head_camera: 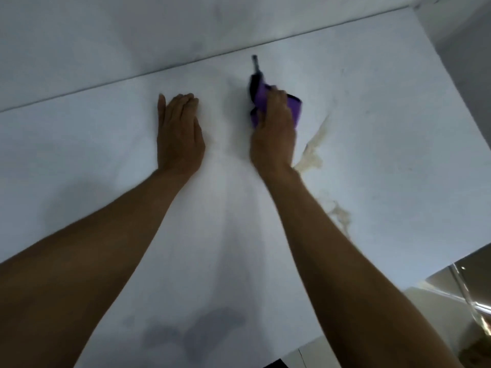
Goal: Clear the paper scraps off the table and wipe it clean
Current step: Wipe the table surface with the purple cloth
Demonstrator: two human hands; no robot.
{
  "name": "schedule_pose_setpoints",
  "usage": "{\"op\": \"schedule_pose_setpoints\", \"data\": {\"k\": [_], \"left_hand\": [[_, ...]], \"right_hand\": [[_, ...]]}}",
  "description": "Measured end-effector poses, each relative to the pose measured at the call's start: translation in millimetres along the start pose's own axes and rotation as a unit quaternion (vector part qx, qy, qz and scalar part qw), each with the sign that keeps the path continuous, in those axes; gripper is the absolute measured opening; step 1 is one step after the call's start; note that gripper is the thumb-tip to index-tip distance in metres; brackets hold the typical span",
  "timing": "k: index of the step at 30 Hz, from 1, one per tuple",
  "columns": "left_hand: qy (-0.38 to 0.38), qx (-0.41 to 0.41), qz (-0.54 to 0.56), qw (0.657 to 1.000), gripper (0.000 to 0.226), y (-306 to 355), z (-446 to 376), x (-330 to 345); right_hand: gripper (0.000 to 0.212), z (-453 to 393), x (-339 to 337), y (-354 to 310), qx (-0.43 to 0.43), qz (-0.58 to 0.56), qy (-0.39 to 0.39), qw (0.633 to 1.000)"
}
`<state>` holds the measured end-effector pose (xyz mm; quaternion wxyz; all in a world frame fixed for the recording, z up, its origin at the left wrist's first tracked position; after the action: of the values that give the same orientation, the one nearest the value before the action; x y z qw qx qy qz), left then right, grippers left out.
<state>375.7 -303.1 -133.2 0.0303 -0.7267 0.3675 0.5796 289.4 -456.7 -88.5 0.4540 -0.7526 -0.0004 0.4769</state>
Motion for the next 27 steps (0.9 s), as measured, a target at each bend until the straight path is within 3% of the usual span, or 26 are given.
{"op": "schedule_pose_setpoints", "data": {"k": [4,6,8,12,16,18,21,23,25,27], "left_hand": [[-0.017,-0.057,-0.018,0.998,0.048,3,45,-16],[-0.030,-0.069,-0.025,0.997,0.051,17,72,-20],[-0.032,-0.049,-0.024,0.998,0.049,39,93,-18],[-0.066,-0.037,-0.049,0.996,0.050,68,111,-10],[-0.085,-0.044,-0.068,0.993,0.052,66,108,-10],[-0.084,-0.038,-0.064,0.994,0.051,66,109,-8],[-0.093,-0.035,-0.046,0.994,0.058,63,109,-7],[-0.102,-0.032,-0.058,0.993,0.059,62,109,-6],[-0.095,-0.034,-0.075,0.992,0.055,62,108,-6],[-0.100,-0.039,-0.080,0.991,0.054,65,108,-7]], "right_hand": [[0.064,73,25,-17,-0.169,-0.002,-0.170,0.971],[0.058,88,15,10,-0.226,0.048,-0.195,0.953],[0.056,80,-5,42,-0.213,0.086,-0.188,0.955],[0.054,35,-49,96,-0.108,0.104,-0.119,0.982],[0.055,28,-46,73,-0.014,0.061,-0.087,0.994],[0.058,63,-31,44,-0.060,0.041,-0.076,0.994],[0.067,129,-27,34,-0.164,0.038,-0.185,0.968],[0.069,140,-44,59,-0.219,0.069,-0.218,0.948],[0.068,120,-61,93,-0.208,0.095,-0.207,0.951],[0.060,86,-81,117,-0.137,0.110,-0.169,0.970]]}}
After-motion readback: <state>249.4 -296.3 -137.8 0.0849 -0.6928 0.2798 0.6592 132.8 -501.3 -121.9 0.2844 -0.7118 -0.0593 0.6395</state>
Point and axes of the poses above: each hand's wrist, its own z-axis away from the middle knuckle, its own x-axis out of the palm, y = z × x, the point moved 1 cm from there along -z, towards the middle knuckle, and after that the axes turned 2 degrees about -z, right-handed, at the moved point
